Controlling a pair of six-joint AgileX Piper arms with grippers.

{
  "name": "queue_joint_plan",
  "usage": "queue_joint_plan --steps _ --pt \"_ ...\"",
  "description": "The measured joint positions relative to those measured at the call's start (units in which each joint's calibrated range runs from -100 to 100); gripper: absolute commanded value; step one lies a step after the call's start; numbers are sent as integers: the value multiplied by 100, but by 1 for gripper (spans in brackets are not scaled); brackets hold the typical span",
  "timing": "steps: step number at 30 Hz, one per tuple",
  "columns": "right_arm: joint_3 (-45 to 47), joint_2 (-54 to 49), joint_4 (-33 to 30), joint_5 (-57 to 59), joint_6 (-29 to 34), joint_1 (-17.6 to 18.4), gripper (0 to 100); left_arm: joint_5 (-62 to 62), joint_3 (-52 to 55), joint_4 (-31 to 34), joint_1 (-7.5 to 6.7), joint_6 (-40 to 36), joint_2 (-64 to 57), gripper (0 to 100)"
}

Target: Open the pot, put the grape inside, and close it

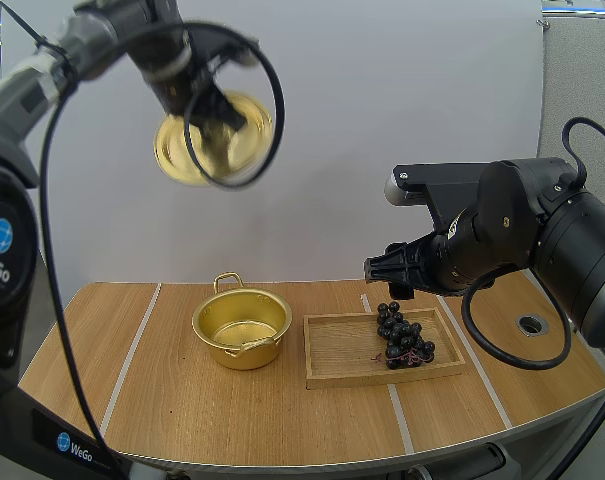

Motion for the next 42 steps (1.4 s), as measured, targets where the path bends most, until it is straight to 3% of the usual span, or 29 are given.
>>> queue_joint_plan --steps 12,28,30,42 --pt "0 0 147 0 0 0 100 -123 -2450 62 0 -269 -88 0" --pt "0 59 -7 0 152 0 100 -811 -2888 131 0 -340 -88 0" --pt "-3 435 -306 35 337 0 100 -865 -2888 131 0 -352 -88 0" --pt "-126 2554 -395 -843 401 -15 100 -883 -2888 131 0 -379 -88 0"
